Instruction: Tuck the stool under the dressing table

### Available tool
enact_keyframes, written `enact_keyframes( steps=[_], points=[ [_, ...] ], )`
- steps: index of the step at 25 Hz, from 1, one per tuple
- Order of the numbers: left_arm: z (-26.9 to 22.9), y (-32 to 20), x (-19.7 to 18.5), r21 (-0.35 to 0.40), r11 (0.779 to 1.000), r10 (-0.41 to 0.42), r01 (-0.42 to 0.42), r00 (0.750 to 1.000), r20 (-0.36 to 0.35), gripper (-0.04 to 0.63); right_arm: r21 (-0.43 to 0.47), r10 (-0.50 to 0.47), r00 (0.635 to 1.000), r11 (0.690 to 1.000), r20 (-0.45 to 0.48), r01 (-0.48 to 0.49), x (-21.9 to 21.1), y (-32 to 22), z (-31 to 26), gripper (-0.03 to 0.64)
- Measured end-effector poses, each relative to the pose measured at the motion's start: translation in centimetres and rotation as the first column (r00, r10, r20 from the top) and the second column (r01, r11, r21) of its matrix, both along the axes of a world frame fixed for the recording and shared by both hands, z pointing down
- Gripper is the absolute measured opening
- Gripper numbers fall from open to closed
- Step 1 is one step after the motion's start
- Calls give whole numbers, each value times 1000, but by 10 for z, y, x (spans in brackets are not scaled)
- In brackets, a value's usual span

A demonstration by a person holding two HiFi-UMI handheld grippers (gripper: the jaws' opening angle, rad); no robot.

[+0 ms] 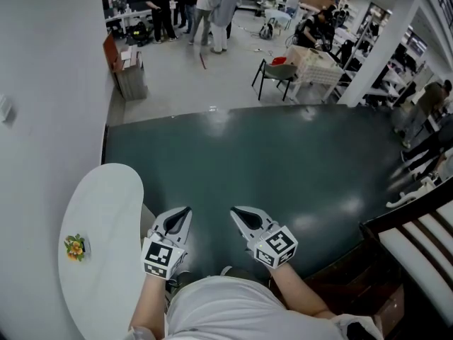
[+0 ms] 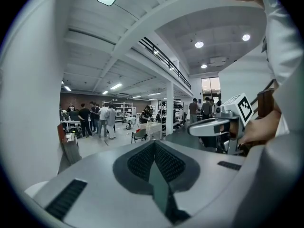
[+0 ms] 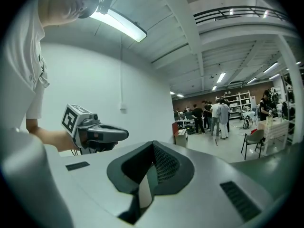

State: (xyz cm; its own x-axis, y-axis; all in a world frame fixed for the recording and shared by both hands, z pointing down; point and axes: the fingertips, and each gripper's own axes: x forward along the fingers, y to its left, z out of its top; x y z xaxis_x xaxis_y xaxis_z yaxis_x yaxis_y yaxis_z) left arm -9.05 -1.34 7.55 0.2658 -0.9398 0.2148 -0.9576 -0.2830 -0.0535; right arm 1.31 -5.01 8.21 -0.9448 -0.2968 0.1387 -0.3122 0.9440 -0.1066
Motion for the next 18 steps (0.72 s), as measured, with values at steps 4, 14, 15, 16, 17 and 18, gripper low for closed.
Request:
enact_keyframes(
  steps=[4,14,15,16,17,18],
  points=[
    [4,9,-8,-14,1000,-14,14,1000,-5,3,-2,13,1000,1000,-1,-13,-1,2,-2,8],
    [13,15,-17,-37,998,-52,51,999,-16,3,-5,24,1000,1000,-5,-24,1,2,0,8],
    [13,15,-18,-37,998,-54,54,998,-16,3,-6,26,1000,1000,-4,-26,1,1,1,8],
    [13,15,-18,-35,998,-56,56,998,-17,3,-7,27,1000,1000,-5,-27,1,1,1,8],
    [12,15,-18,-33,998,-59,58,998,-19,3,-7,28,1000,1000,-5,-28,1,1,2,8],
    [12,15,-19,-31,998,-61,60,998,-20,3,-8,30,1000,1000,-6,-30,2,1,2,8]
  ],
)
